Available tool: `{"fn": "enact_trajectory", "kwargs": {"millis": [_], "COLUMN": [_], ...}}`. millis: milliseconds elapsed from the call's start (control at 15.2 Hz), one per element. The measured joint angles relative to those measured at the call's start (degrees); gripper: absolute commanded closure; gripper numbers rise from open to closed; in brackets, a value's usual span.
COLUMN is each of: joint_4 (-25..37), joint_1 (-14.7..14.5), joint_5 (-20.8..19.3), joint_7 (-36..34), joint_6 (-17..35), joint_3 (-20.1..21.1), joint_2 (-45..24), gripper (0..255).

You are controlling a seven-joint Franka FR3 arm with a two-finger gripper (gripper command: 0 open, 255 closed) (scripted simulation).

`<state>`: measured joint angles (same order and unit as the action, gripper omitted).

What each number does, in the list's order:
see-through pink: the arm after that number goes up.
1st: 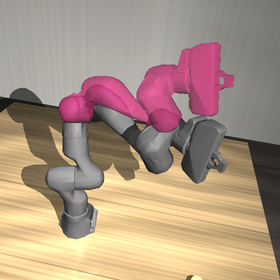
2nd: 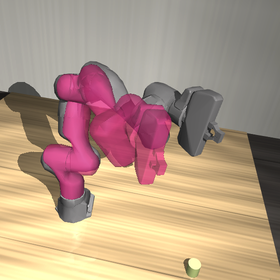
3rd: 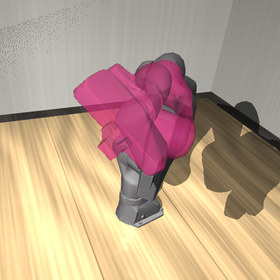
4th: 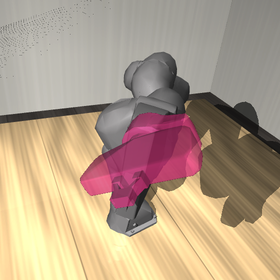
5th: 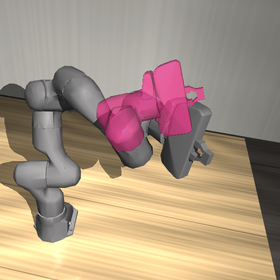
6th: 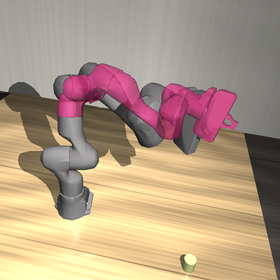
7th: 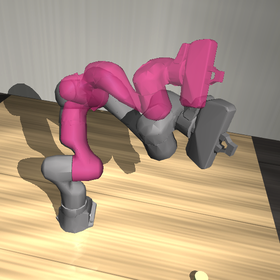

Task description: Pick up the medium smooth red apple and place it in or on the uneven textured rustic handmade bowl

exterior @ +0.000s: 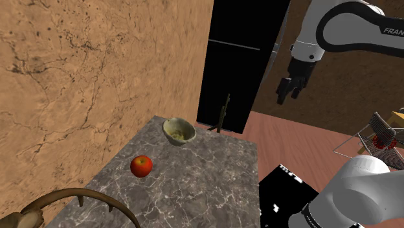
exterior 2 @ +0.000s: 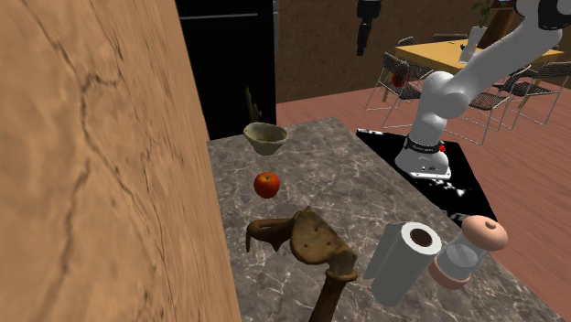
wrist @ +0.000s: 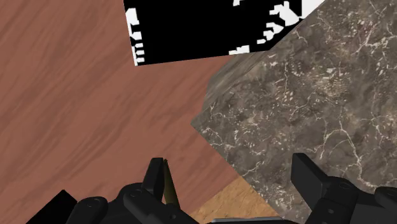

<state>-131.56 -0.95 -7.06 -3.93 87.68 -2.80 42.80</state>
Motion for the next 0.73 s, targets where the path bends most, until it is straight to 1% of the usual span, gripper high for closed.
{"fn": "enact_trajectory", "kwargs": {"millis": [132, 264, 396, 528, 726], "joint_4": [-0.2, -0.9, -2.8, -3.3, -3.8], "joint_1": [-0.2, -0.9, -1.7, -2.3, -3.5], "joint_5": [0.4, 1.7, 3.1, 4.2, 6.3], "joint_7": [-0.6, -2.8, -5.3, -7.3, -11.2], "joint_6": [0.5, 1.9, 4.1, 5.7, 9.5], "joint_3": [0.5, 2.3, 4.2, 5.7, 8.9], "joint_2": [-0.3, -1.1, -1.4, -2.5, -5.7], "gripper": [0, 0, 0, 0, 0]}}
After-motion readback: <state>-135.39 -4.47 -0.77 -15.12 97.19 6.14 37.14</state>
